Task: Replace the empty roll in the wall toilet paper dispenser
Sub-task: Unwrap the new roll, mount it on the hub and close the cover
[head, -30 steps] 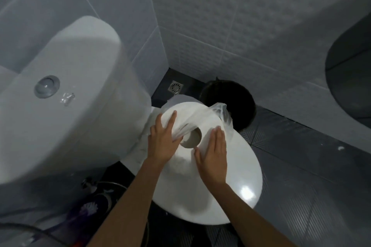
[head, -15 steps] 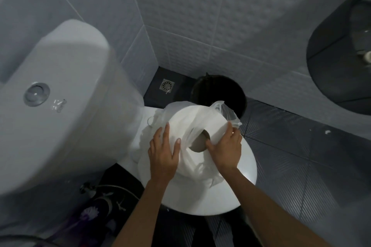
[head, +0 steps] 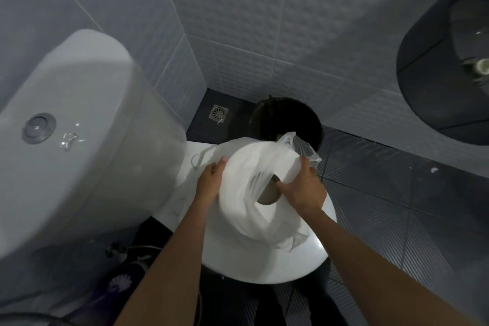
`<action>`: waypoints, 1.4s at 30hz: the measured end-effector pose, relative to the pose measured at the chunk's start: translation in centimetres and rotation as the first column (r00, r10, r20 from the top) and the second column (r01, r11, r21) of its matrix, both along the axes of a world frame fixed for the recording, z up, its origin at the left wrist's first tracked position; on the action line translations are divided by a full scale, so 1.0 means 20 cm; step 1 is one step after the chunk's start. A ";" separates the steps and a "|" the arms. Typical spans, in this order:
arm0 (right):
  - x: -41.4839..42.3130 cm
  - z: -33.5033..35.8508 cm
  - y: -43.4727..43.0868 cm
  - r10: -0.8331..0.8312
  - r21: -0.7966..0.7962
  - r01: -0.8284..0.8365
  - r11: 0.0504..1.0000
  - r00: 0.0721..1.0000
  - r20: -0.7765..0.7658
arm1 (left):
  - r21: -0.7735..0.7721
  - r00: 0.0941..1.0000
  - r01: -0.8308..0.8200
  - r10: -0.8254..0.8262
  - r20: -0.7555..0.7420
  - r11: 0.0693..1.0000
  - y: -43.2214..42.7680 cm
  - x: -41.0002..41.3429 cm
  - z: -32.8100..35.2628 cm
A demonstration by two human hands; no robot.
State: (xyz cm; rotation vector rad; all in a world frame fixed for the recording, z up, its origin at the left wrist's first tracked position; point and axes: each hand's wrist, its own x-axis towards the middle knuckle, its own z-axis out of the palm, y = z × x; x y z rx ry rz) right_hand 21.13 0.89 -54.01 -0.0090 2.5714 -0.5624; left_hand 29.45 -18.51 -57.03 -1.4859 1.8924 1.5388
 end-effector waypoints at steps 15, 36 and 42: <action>-0.04 0.04 0.33 -0.002 0.029 0.002 1.000 1.000 -0.003 | -0.520 0.979 0.123 -0.188 -0.074 0.845 0.27 -0.11 0.04; -0.25 0.10 0.97 -0.220 0.041 0.223 0.974 0.972 -0.078 | -0.712 0.927 0.366 -0.299 0.226 0.599 0.15 0.05 -0.06; -0.21 0.17 1.14 -0.295 -0.030 0.293 0.955 0.946 -0.138 | -0.706 0.956 0.289 -0.154 0.250 0.646 0.16 0.04 -0.04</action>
